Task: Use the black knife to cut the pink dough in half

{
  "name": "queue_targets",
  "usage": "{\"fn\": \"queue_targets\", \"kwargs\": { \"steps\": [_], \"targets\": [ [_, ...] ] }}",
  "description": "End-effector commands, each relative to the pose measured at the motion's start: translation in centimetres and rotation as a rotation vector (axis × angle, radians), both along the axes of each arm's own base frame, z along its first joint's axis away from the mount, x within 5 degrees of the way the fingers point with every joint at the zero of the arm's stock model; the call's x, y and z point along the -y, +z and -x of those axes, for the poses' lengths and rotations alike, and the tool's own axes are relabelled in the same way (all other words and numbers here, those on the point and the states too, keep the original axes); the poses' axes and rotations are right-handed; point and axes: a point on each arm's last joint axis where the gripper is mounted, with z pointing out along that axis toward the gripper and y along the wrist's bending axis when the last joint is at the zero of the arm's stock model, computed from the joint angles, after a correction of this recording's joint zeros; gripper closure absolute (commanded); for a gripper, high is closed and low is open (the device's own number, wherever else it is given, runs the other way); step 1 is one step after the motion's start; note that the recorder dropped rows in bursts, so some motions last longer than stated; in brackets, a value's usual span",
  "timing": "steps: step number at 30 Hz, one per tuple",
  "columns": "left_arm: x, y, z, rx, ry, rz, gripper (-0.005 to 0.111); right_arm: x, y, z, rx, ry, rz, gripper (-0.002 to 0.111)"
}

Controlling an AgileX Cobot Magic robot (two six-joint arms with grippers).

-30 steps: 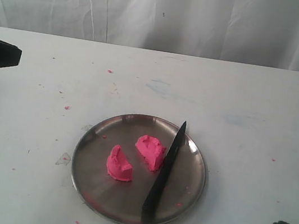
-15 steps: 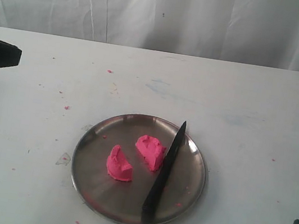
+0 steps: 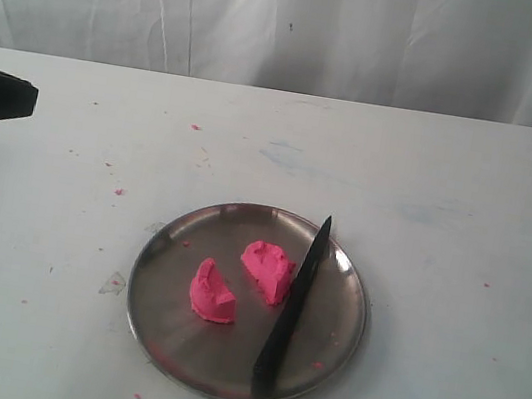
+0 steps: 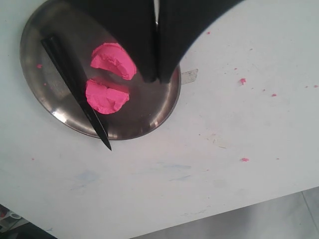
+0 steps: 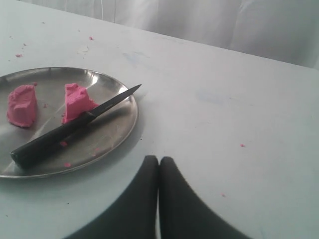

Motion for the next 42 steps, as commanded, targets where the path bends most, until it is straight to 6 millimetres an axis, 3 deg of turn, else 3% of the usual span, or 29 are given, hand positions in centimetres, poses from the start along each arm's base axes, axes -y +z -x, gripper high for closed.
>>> {"fn": "queue_targets", "kwargs": {
  "steps": [1,13,42],
  "targets": [
    [0.2,0.0,0.2,-0.005,-0.006,0.022,0.107,0.0,-0.1,0.0,0.008,-0.004,0.005,0.108],
    [0.2,0.0,0.2,-0.005,-0.006,0.022,0.107,0.1,1.6,-0.3,0.182,-0.027,-0.067,0.108],
    [0.2,0.0,0.2,-0.005,-0.006,0.022,0.107,0.2,1.5,-0.3,0.159,-0.047,-0.101,0.108]
  ]
}}
